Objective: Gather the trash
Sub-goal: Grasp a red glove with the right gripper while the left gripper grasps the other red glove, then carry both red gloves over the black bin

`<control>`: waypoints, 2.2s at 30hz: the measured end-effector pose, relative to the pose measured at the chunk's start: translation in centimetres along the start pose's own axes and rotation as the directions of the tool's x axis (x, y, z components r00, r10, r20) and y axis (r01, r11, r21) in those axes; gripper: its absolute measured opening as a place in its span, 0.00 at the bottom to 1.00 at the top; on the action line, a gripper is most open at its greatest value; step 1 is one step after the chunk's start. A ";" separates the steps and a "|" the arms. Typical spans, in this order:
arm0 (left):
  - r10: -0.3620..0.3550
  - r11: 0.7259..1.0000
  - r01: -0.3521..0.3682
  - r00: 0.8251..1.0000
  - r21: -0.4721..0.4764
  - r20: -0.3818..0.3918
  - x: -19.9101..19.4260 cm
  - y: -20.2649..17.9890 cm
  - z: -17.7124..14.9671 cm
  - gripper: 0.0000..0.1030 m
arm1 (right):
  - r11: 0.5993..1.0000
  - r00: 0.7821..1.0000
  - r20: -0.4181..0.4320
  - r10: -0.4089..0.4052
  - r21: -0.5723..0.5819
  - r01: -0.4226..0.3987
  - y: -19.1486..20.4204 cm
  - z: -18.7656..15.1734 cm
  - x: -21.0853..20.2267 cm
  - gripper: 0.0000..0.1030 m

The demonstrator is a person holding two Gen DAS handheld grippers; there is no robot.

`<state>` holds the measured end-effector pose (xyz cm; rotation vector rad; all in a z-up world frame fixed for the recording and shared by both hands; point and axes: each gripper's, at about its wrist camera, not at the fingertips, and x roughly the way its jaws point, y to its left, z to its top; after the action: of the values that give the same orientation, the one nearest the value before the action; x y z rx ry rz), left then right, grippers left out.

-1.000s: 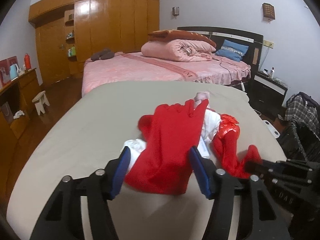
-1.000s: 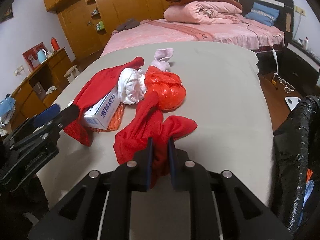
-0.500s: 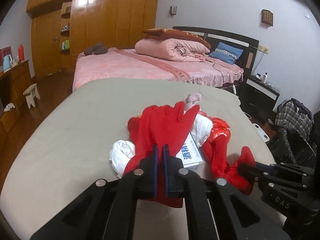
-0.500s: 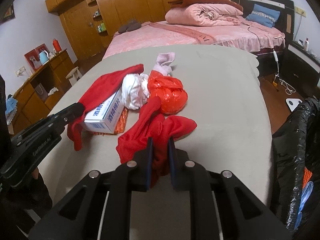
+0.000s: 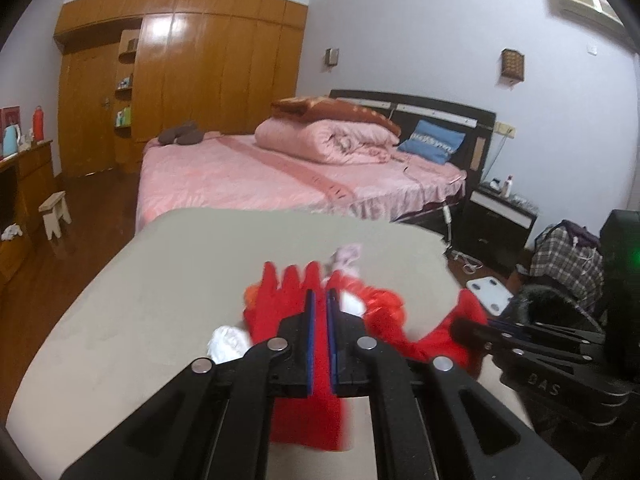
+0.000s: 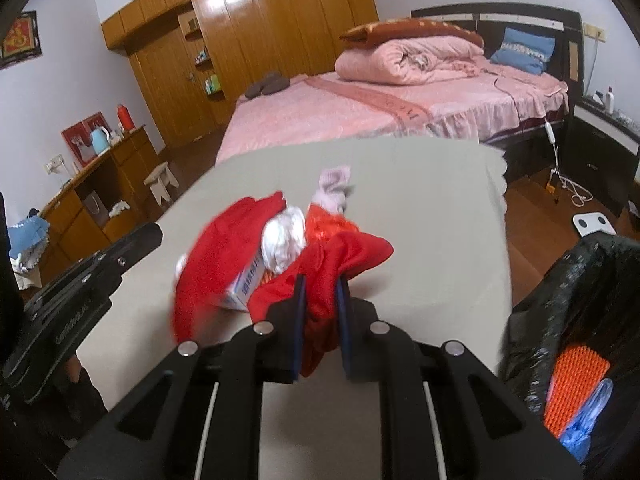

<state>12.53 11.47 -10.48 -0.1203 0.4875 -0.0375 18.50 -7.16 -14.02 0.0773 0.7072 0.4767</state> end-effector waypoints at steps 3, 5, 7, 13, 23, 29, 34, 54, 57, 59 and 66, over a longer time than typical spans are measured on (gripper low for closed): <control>-0.037 0.999 0.037 0.999 -0.008 0.018 -0.8 -0.7 0.6 0.05 | 1.000 0.999 0.033 -0.001 0.002 0.001 -0.5 0.7 -1.4 0.13; -0.041 0.999 0.041 0.999 0.007 0.016 -1.0 -1.4 0.6 0.05 | 1.000 0.999 0.045 -0.007 0.002 0.007 -0.8 1.0 -1.9 0.13; -0.019 1.000 0.019 1.000 0.013 -0.007 -0.2 -1.4 0.2 0.05 | 1.000 0.999 0.039 -0.014 0.006 0.014 -1.1 0.8 -1.9 0.13; 0.080 0.996 -0.077 0.993 0.036 -0.091 2.5 -0.4 -1.7 0.28 | 0.999 1.000 -0.016 -0.022 0.038 0.023 -1.9 -0.8 0.0 0.13; 0.114 0.993 -0.110 0.975 0.030 -0.191 7.0 1.2 -3.9 0.55 | 0.999 0.996 -0.084 -0.027 0.041 0.030 -1.9 -2.7 2.9 0.13; 0.105 0.994 -0.108 0.981 -0.011 -0.163 6.6 1.9 -4.1 0.26 | 0.998 0.995 -0.091 -0.036 0.052 0.041 -1.7 -3.6 4.0 0.13; 0.125 0.988 -0.135 0.984 -0.076 -0.130 5.6 3.4 -4.1 0.07 | 0.998 0.993 -0.100 -0.056 0.033 0.060 -1.2 -4.2 4.7 0.13; 0.015 1.000 -0.015 0.999 0.001 0.035 -2.3 -2.1 0.4 0.07 | 0.998 0.998 0.059 -0.016 0.054 0.013 -2.8 0.6 -3.7 0.13; -0.038 0.999 0.036 0.998 0.033 0.051 -2.9 -4.3 1.2 0.07 | 0.999 0.994 0.102 -0.028 0.049 0.023 -3.7 1.4 -6.2 0.13; -0.073 0.996 0.070 0.996 0.052 0.058 -3.1 -5.7 1.7 0.07 | 0.998 0.991 0.123 -0.043 0.053 0.037 -4.6 1.7 -7.8 0.13; -0.194 0.976 0.186 0.979 0.109 0.062 -2.8 -10.9 2.3 0.07 | 0.989 0.978 0.170 -0.125 0.102 0.109 -8.5 1.3 -11.8 0.13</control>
<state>11.05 1.09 -5.81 -0.0663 0.3998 -0.2449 14.92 -19.92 -7.83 0.1619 0.5567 0.3198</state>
